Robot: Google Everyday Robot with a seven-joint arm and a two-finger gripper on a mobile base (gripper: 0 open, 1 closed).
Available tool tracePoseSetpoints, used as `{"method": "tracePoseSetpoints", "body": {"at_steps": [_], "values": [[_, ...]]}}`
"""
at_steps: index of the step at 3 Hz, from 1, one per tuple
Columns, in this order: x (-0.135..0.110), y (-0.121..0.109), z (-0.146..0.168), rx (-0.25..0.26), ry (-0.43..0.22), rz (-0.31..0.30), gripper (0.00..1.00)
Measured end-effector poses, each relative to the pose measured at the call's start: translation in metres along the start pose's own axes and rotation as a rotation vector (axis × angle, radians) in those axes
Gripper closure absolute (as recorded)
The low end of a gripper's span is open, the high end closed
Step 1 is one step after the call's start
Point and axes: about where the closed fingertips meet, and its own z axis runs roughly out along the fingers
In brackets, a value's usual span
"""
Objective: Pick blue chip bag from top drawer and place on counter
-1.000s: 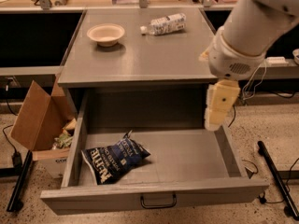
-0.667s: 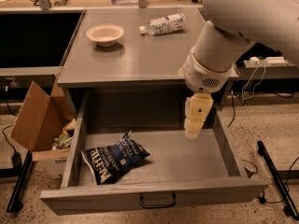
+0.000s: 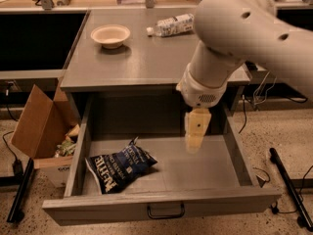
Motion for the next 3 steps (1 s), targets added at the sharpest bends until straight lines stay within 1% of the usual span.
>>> {"method": "tracePoseSetpoints", "body": {"at_steps": [1,2,3], "values": [[-0.005,-0.001,0.036,-0.030,0.016,-0.045,0.00],[-0.005,-0.001,0.036,-0.030,0.016,-0.045,0.00],[-0.016,-0.014,0.045,0.014,-0.008,-0.074,0.00]]}}
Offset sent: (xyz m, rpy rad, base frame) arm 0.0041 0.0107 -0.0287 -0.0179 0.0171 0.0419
